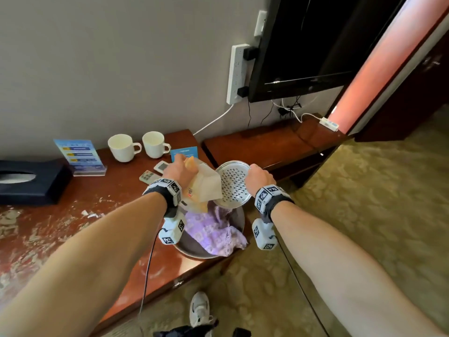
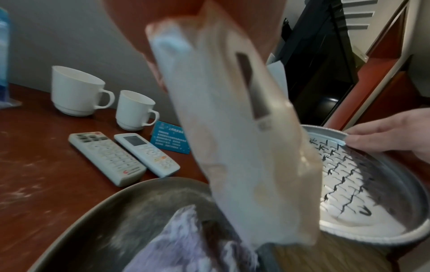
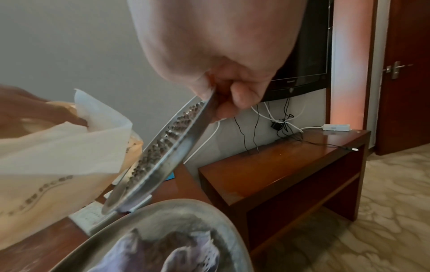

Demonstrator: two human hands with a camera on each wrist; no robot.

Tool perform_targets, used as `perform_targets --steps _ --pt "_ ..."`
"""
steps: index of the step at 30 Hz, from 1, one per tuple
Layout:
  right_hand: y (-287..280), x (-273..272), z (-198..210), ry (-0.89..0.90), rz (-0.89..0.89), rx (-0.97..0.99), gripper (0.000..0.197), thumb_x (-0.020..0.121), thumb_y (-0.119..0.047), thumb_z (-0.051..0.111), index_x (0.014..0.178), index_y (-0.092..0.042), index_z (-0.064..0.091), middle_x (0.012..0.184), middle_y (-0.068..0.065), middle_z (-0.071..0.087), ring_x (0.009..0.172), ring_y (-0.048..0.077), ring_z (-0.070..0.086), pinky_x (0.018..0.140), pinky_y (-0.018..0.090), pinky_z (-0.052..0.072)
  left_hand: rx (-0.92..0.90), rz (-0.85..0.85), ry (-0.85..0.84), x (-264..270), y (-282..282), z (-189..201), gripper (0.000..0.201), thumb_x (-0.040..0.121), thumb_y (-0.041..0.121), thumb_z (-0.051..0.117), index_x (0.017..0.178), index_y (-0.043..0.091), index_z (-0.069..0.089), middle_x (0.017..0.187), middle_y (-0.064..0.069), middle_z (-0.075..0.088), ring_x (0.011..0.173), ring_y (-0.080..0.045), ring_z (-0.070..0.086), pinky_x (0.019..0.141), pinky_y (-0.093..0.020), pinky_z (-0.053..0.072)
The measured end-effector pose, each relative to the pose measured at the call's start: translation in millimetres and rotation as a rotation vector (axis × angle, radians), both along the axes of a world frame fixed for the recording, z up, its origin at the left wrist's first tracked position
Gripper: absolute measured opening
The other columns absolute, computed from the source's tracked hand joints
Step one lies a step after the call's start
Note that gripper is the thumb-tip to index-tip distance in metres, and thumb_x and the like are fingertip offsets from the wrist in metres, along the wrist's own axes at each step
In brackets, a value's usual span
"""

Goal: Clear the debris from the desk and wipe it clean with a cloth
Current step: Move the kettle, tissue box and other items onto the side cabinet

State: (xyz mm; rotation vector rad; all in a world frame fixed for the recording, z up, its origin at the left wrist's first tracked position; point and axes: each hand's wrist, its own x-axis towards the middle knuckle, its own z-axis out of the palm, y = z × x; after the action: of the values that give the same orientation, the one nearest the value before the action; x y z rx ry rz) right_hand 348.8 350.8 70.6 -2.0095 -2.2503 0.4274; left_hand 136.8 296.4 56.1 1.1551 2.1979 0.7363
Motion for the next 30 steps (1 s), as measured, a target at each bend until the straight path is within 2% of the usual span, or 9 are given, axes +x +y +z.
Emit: perform_targets --steps 6,9,11,15,18,21,24,27,30 --pt "70 14 -4 -0.036 0.023 -0.048 0.023 0.102 -0.022 0.04 0.119 -0.014 0.053 0.115 0.01 0.064 0.098 0.029 0.06 0.074 0.036 0.046 -0.027 0.008 -0.036 15 72 -7 0.044 0.095 0.036 0.049 0.131 0.015 0.038 0.115 -0.019 0.061 0.106 -0.037 0.059 0.086 -0.038 0.044" --pt "96 22 -6 -0.033 0.036 -0.054 0.023 0.102 -0.022 0.041 0.119 -0.013 0.053 0.114 0.01 0.064 0.086 0.025 0.053 0.071 0.035 0.045 -0.027 0.004 -0.036 23 101 -7 0.042 0.094 0.037 0.051 0.128 0.016 0.038 0.109 -0.016 0.061 0.096 -0.034 0.059 0.081 -0.038 0.044" --pt "113 33 -8 -0.028 0.034 -0.062 0.023 0.102 -0.022 0.041 0.12 -0.013 0.053 0.114 0.01 0.064 0.085 0.024 0.051 0.07 0.034 0.043 -0.025 -0.017 -0.039 33 119 -5 0.038 0.095 0.036 0.049 0.125 0.017 0.039 0.105 -0.013 0.06 0.09 -0.03 0.056 0.082 -0.039 0.046" --pt "148 56 -8 0.002 0.029 -0.072 0.025 0.103 -0.023 0.038 0.12 -0.012 0.054 0.116 0.011 0.064 0.094 0.028 0.058 0.074 0.035 0.046 -0.021 -0.03 -0.027 57 156 -2 0.032 0.094 0.034 0.052 0.12 0.02 0.042 0.101 -0.009 0.059 0.09 -0.029 0.058 0.084 -0.04 0.051" --pt "174 80 -14 -0.006 0.042 -0.092 0.027 0.104 -0.023 0.036 0.12 -0.012 0.054 0.117 0.012 0.063 0.102 0.031 0.06 0.074 0.035 0.044 -0.053 -0.027 -0.012 83 177 -4 0.032 0.092 0.035 0.052 0.119 0.023 0.042 0.103 -0.008 0.059 0.093 -0.03 0.059 0.085 -0.041 0.051" --pt "206 106 -20 0.015 0.064 -0.118 0.027 0.104 -0.024 0.037 0.12 -0.012 0.054 0.114 0.011 0.063 0.098 0.029 0.061 0.078 0.036 0.05 -0.063 0.008 -0.004 110 196 -7 0.036 0.093 0.034 0.052 0.125 0.021 0.043 0.101 -0.004 0.054 0.09 -0.026 0.055 0.077 -0.035 0.044" --pt "241 129 -32 0.041 0.11 -0.144 0.025 0.103 -0.023 0.038 0.116 -0.012 0.056 0.11 0.01 0.064 0.094 0.027 0.061 0.08 0.038 0.053 -0.084 0.054 0.003 137 212 -13 0.034 0.094 0.034 0.053 0.124 0.022 0.043 0.101 -0.005 0.058 0.085 -0.022 0.055 0.071 -0.033 0.041" --pt "278 146 -33 0.074 0.186 -0.133 0.027 0.103 -0.022 0.035 0.111 -0.011 0.058 0.109 0.01 0.064 0.092 0.025 0.059 0.075 0.035 0.049 -0.09 0.164 -0.013 159 226 -18 0.033 0.094 0.036 0.052 0.122 0.022 0.044 0.101 -0.005 0.06 0.08 -0.02 0.055 0.066 -0.031 0.041" --pt "302 166 -28 0.059 0.274 -0.139 0.028 0.104 -0.021 0.035 0.114 -0.01 0.059 0.11 0.009 0.063 0.09 0.024 0.056 0.072 0.032 0.043 -0.094 0.245 -0.014 185 235 -18 0.034 0.094 0.036 0.052 0.124 0.021 0.043 0.097 -0.003 0.056 0.075 -0.017 0.053 0.062 -0.029 0.039"
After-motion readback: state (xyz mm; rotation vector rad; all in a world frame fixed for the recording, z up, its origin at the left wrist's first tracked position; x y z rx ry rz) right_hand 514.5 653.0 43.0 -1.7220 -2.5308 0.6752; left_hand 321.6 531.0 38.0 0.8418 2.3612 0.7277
